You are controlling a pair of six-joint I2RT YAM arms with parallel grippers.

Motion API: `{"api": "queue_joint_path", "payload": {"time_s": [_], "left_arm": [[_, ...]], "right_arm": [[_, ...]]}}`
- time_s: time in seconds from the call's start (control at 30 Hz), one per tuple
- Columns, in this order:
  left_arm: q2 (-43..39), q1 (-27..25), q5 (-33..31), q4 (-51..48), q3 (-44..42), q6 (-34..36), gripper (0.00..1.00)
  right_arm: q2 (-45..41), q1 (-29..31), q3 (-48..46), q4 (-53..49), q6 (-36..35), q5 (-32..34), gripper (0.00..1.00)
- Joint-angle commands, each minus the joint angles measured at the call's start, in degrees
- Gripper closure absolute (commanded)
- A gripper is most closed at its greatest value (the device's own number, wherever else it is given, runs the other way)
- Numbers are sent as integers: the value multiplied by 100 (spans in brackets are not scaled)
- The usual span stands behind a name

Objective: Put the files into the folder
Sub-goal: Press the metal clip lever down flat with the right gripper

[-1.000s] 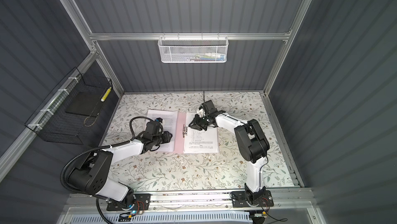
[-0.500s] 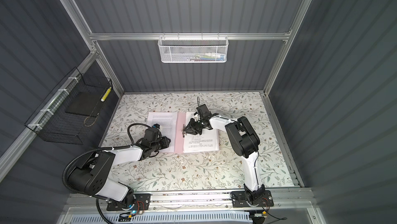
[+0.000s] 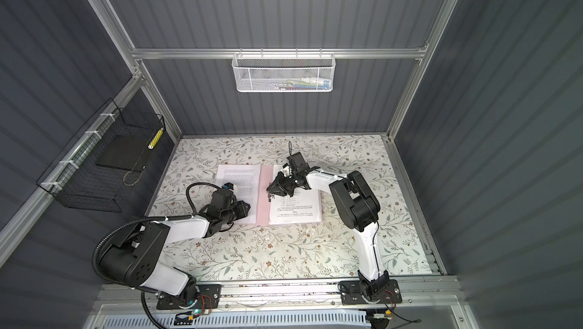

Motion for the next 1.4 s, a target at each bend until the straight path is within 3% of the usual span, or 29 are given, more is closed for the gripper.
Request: {"api": "queue_joint_path", "payload": {"time_s": [0.0,1.0,1.37], "left_arm": [[50,-28,-96,-219,-96,-34,77],[-32,-26,-138,-267,-78,94,78],[57,-23,-113,-202,-87,92,78]], "right_arm": [[123,39,75,81,22,-93,81],[31,115,-112,-46,-31,12,80],[102,133,-93,-46,-4,-2,88]]}}
